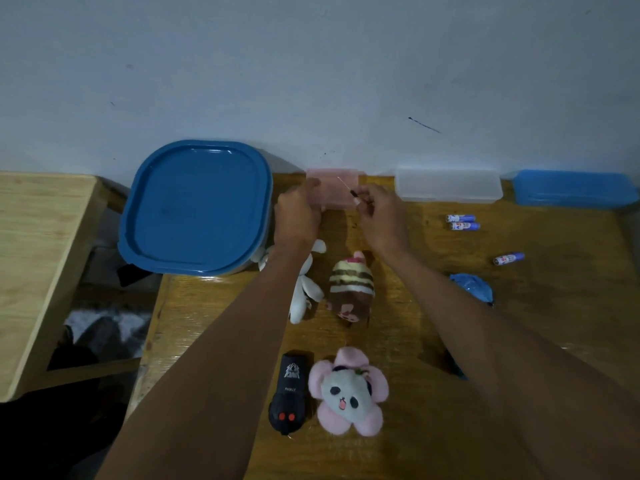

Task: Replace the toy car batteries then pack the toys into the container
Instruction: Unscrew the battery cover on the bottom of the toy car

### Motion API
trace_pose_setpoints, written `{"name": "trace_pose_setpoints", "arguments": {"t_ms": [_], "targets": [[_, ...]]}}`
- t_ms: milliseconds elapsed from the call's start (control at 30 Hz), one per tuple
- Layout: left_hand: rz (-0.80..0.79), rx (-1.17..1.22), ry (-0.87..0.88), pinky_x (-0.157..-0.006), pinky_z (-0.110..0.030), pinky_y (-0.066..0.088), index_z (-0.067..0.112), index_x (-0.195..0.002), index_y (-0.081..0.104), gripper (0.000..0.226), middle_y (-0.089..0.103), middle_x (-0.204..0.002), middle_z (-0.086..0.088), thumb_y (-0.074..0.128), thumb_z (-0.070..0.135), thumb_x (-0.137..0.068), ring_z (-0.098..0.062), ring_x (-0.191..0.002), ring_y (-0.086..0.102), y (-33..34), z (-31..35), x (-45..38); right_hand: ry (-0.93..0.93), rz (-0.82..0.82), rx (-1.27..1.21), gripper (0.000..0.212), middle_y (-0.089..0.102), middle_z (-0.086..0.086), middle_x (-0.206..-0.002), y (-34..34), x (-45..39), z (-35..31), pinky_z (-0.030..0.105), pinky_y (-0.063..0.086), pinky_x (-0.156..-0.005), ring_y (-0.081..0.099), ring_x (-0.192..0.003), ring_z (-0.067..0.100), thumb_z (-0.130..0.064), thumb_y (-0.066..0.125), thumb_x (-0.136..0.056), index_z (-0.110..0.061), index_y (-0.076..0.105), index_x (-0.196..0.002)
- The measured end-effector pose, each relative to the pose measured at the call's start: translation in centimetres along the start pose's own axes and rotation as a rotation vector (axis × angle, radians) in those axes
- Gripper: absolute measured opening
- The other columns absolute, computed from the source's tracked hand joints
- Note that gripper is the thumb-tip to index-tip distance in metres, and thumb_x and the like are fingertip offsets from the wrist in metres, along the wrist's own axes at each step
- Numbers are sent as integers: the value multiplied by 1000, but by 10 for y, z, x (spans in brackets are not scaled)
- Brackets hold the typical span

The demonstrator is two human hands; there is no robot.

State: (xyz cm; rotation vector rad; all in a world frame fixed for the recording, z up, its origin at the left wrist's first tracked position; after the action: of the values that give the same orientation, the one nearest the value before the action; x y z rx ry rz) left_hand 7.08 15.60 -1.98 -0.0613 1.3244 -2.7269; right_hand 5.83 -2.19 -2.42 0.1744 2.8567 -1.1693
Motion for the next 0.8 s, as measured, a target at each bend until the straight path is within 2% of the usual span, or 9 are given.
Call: {"name": "trace_pose_setpoints", "arguments": {"t_ms": [100, 200, 267, 400, 500, 567, 667, 800], "targets": [[14, 1, 2, -81, -40, 61, 18, -121, 70, 39, 74, -103, -8, 58, -2, -90, -24, -90, 70, 2, -3, -3, 8, 31, 5, 23, 66, -1, -103, -2, 0, -2, 31, 56, -79, 62, -96, 17, -13, 64, -92, -22, 68, -113], [-5, -33, -9, -83, -42, 61, 17, -120, 70, 40, 74, -103, -9, 55, -4, -90, -26, -91, 69, 5, -4, -1, 16, 34, 89, 19, 65, -2, -100, -2, 1, -7, 25, 49, -73, 61, -92, 16, -15, 66, -91, -23, 69, -107], [-11, -68, -18, -84, -43, 61, 17, -121, 70, 40, 74, -104, -11, 53, -4, -92, -28, -93, 70, 5, 0, -2, 32, 31, 134, 15, 65, -1, -97, -3, -2, -9, 26, 50, -70, 60, -90, 17, -16, 67, -90, -22, 69, -104], [-66, -121, -20, -84, -44, 61, 16, -123, 67, 39, 73, -107, -15, 50, -2, -93, -32, -96, 69, 1, 3, 3, 53, 0, 105, 17, 65, 0, -95, -2, 1, -11, 33, 56, -71, 62, -87, 19, -13, 68, -88, -24, 68, -101], [-130, -249, -16, -86, -45, 60, 15, -125, 63, 36, 71, -110, -15, 52, 1, -94, -33, -100, 68, -2, 7, -7, 61, -7, 57, 25, 67, 1, -103, -1, 0, -13, 34, 58, -78, 64, -91, 18, -8, 66, -89, -21, 69, -111], [-112, -265, 50, -84, -43, 61, 17, -120, 63, 30, 71, -110, -12, 54, 6, -93, -31, -98, 69, -30, 57, 7, 57, 52, 11, 24, 68, 2, -105, -59, 13, -26, 36, 57, -81, 65, -94, 19, -8, 66, -91, -18, 70, -113], [-102, -263, 64, -90, -42, 57, 20, -125, 62, 36, 65, -123, -11, 60, 13, -90, -31, -108, 64, -29, 64, 8, 61, 59, -5, 15, 66, 3, -98, -64, 11, -20, 36, 55, -78, 64, -90, 21, -14, 66, -92, -17, 72, -105], [-150, -240, 53, -93, -38, 52, 19, -133, 62, 38, 61, -135, -8, 63, 22, -95, -28, -119, 59, -13, 70, 38, 101, 61, 9, 14, 68, 5, -100, -78, 25, -13, 34, 55, -77, 65, -89, 21, -17, 66, -92, -16, 72, -105]]}}
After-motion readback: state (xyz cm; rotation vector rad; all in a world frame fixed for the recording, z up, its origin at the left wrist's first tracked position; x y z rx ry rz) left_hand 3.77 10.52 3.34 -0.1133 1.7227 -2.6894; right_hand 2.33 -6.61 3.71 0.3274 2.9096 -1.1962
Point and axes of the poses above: each hand's wrist, its own x-axis away from the middle knuckle, its own y-axis out of the palm, z = x × y, the point moved 9 cm from there along -x, towards the middle knuckle
